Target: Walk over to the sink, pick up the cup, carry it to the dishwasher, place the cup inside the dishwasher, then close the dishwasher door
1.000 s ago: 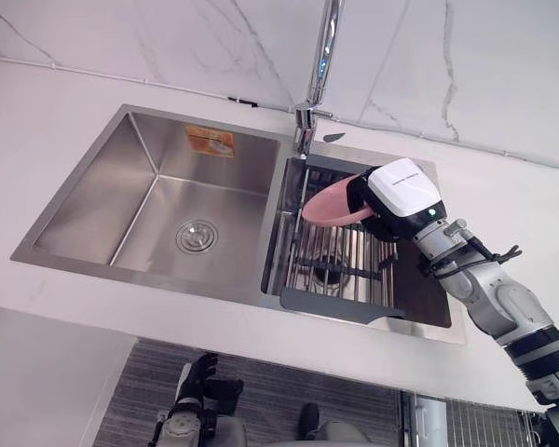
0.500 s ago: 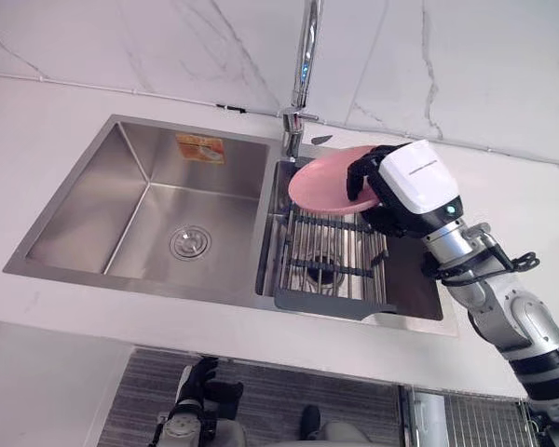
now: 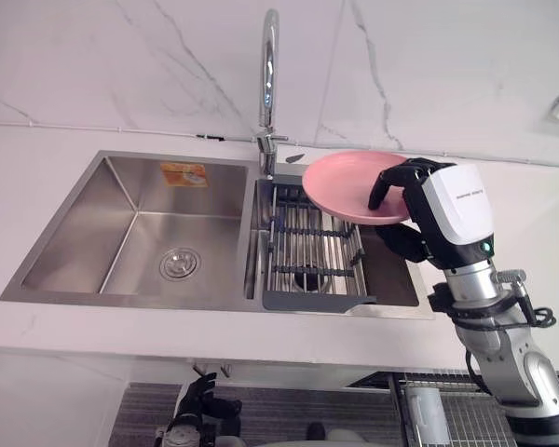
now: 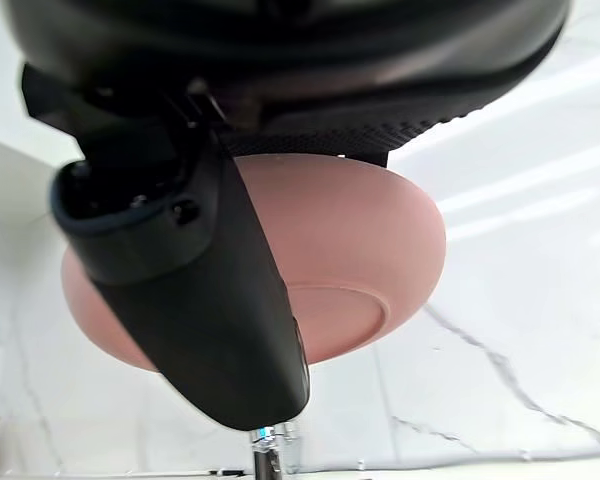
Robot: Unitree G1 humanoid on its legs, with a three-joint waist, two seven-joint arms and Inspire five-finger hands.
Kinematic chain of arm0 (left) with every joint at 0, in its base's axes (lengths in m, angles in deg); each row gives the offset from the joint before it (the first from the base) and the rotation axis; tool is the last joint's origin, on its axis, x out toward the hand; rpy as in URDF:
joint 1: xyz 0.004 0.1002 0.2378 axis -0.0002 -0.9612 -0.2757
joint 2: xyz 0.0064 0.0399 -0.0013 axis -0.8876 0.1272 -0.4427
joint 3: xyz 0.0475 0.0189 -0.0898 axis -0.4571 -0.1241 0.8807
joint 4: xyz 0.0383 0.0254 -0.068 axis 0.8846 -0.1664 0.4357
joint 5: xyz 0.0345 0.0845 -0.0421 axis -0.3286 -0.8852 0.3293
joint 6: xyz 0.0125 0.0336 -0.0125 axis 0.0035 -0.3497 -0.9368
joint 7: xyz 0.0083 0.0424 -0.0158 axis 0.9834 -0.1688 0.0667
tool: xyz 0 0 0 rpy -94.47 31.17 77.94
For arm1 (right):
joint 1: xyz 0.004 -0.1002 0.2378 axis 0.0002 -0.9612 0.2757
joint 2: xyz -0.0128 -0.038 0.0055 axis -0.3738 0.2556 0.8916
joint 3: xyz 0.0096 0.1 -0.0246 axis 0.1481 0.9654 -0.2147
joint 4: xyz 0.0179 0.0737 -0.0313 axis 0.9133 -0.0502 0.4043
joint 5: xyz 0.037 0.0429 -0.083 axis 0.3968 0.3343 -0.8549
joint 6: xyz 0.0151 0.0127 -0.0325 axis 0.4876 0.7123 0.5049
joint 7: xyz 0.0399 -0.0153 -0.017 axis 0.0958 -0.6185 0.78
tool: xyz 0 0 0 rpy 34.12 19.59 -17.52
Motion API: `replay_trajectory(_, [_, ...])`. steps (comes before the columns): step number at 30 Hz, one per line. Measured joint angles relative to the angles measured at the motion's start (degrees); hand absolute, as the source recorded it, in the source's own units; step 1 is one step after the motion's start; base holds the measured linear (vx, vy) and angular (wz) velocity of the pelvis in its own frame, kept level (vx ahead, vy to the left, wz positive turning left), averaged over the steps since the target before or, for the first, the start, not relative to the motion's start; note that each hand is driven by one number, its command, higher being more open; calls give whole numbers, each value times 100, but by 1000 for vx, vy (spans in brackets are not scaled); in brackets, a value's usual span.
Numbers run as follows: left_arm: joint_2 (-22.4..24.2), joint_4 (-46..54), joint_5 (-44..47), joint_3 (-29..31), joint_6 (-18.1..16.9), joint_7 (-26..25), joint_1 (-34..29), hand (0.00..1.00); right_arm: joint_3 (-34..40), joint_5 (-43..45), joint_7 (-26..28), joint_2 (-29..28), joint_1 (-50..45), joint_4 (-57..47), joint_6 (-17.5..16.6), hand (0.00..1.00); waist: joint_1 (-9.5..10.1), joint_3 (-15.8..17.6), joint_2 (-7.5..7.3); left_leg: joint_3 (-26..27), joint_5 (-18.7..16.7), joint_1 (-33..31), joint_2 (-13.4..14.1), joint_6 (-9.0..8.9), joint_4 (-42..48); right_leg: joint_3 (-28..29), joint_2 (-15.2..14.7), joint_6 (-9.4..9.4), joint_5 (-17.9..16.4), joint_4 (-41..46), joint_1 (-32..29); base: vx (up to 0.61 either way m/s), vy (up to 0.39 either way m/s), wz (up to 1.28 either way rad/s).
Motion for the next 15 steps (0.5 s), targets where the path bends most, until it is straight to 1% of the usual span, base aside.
replay_trajectory(1, [-2, 3, -9, -40, -15, 0, -2, 90, 88, 1, -13, -49, -184, -94, 4, 30, -9, -10, 15, 11, -34, -36, 22, 35, 22, 25, 18, 4, -2, -7, -34, -19, -15, -4])
replay_trajectory(2, [-7, 2, -9, -52, -15, 1, -2, 90, 99, 0, -15, -71, -215, -106, 5, 30, -18, -10, 16, 17, -32, -39, 28, 34, 22, 34, 25, 2, -1, -7, -40, -4, -18, -7])
replay_trajectory(5, [-5, 4, -6, -58, -15, 4, -1, 90, 124, 1, -62, -202, -310, -153, 28, 30, -37, -13, 17, 94, -48, -85, 56, -23, 98, 138, 75, -16, 11, 26, -119, 6, -20, -16])
replay_trajectory(6, [2, 15, -6, -59, -32, 3, 5, 90, 125, 2, -80, -235, -318, -174, 28, 30, -36, -11, 20, 106, -162, -212, 50, -46, 332, 238, 98, -39, 32, 60, -208, 20, -5, -28])
replay_trajectory(7, [9, 21, -7, -67, -78, -2, 21, 90, 125, 3, -105, -258, -316, -177, 30, 30, -35, -8, 24, 117, -376, -443, 38, -54, 758, 416, 139, -57, 55, 118, -308, 21, 4, -27])
replay_trajectory(8, [13, 33, -1, -70, -92, -3, 23, 90, 125, 6, -114, -260, -316, -175, 38, 30, -39, -6, 27, 113, -498, -553, 34, -61, 988, 490, 162, -62, 60, 131, -344, 10, 6, -39])
replay_trajectory(9, [43, 95, 7, -69, -123, -7, 23, 90, 125, 7, -119, -260, -290, -161, 64, 30, -11, 15, 61, -2, -771, -734, 48, -61, 1444, 633, 235, -85, 78, 158, -418, -6, -1, -61])
replay_trajectory(10, [84, 105, 135, 4, -64, -16, 31, 90, 124, 9, -121, -265, -238, -131, 65, 30, 23, 33, 135, -139, -1014, -842, 79, -100, 1754, 802, 333, -89, 112, 171, -467, -10, 1, -70])
replay_trajectory(12, [105, 99, 322, 82, -6, -37, 16, 90, 125, 10, -138, -329, -220, -80, 118, 30, 15, 42, 177, -75, -1172, -921, 87, -96, 1953, 1047, 388, -72, 174, 173, -593, -41, 38, -76])
replay_trajectory(14, [115, 103, 478, 208, 49, -40, 8, 90, 124, 6, -138, -436, -193, -4, 221, 30, 24, 53, 169, 131, -1249, -938, 65, -81, 1970, 1381, 410, -32, 251, 173, -786, -83, 69, -89])
replay_trajectory(15, [131, 99, 592, 321, 97, -56, 1, 90, 124, -3, -138, -531, -162, 28, 306, 30, 29, 61, 164, 289, -1262, -940, 29, -64, 1970, 1639, 420, 12, 327, 171, -887, -78, 89, -96])
